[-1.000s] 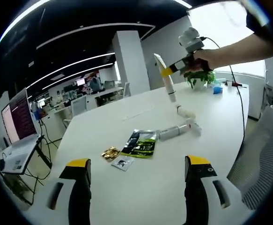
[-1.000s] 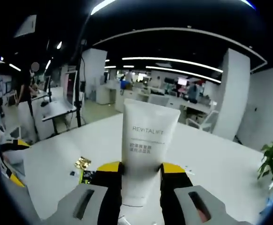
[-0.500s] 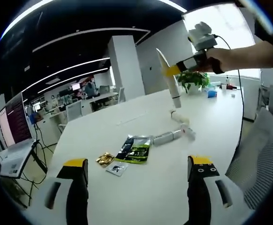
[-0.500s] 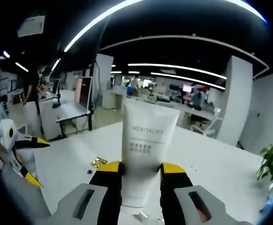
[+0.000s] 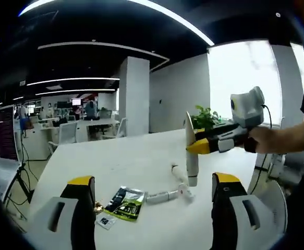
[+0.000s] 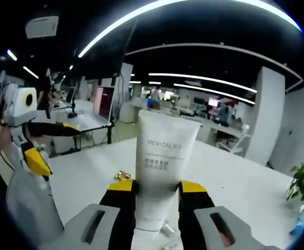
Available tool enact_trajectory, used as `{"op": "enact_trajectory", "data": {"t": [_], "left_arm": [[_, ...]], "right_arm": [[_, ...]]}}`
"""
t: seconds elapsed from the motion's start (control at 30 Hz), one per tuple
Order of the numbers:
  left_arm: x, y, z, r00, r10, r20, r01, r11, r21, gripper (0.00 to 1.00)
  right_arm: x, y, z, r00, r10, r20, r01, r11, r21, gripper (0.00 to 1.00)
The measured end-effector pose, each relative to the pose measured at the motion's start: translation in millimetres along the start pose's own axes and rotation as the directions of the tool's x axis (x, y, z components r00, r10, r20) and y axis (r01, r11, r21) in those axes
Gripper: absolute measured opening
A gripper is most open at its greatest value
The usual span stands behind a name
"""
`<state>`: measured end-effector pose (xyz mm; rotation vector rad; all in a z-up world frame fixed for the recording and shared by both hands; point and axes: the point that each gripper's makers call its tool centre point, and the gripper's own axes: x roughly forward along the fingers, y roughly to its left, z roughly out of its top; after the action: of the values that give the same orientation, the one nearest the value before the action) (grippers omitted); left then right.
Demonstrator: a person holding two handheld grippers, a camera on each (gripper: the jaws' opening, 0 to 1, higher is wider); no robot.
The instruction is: Arrange the skincare products in the storage area until every visible bottle or jar stands upright without overlapping.
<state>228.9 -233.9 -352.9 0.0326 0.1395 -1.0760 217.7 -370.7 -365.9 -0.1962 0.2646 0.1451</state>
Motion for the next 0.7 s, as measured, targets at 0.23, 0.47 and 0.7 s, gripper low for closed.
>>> {"op": "enact_trajectory", "data": {"t": [0.23, 0.47, 0.7], "left_arm": [[7, -29.3, 13.4, 0.999, -0.032, 0.006, 0.032, 0.999, 0.006, 0.83], [15, -45.8, 16.0, 1.0, 0.003, 0.028, -0.002, 0.998, -0.058, 0.81], [23, -65.1, 25.4, 1.0, -0.003, 0.021, 0.004, 0.999, -0.045, 0.77]], "right_arm": [[-11, 16, -3.5, 0.999, 0.044, 0.023, -0.044, 0.999, 0.003, 0.23], [-15, 31, -12.7, 0.995, 0.097, 0.028, -0.096, 0.995, -0.019, 0.23], [-18, 48, -6.3, 0.987, 0.15, 0.051, -0.149, 0.988, -0.035, 0.23]]}}
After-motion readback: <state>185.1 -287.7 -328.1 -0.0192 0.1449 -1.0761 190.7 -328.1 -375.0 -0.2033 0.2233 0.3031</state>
